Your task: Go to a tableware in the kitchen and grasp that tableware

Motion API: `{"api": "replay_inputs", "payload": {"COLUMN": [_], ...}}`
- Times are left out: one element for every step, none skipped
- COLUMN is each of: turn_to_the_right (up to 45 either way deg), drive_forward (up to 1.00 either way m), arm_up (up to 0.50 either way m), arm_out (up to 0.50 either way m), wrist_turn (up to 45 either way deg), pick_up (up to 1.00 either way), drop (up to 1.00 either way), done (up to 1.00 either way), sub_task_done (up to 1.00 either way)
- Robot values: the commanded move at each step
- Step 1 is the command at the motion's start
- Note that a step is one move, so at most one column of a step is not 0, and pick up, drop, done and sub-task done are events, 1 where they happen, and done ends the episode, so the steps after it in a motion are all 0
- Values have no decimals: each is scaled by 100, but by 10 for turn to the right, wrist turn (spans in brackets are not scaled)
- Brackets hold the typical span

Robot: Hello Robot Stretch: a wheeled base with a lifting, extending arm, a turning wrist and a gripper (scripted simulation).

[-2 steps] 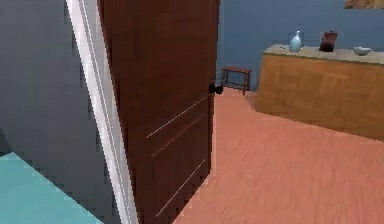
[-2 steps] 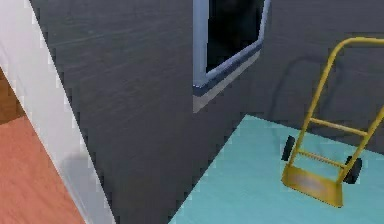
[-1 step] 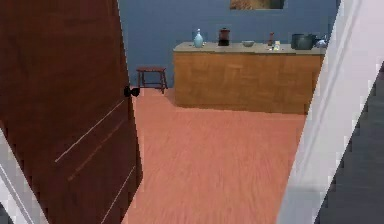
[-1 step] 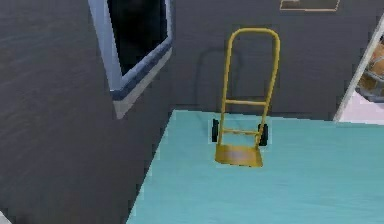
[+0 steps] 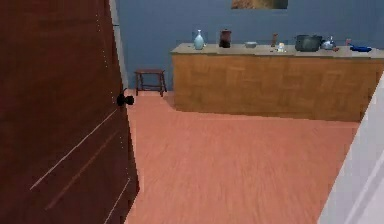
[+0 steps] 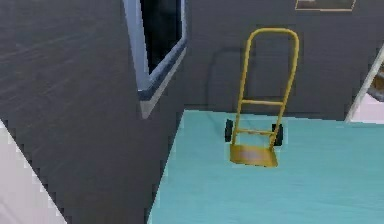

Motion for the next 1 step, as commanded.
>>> {"api": "replay_inputs", "payload": {"turn_to_the_right": [60], "drive_forward": [0], "arm_up": [0], "arm_out": [0], "wrist_turn": [0], "pick_up": [0], "drop": [0], "done": [0], "sub_task_done": [0]}}
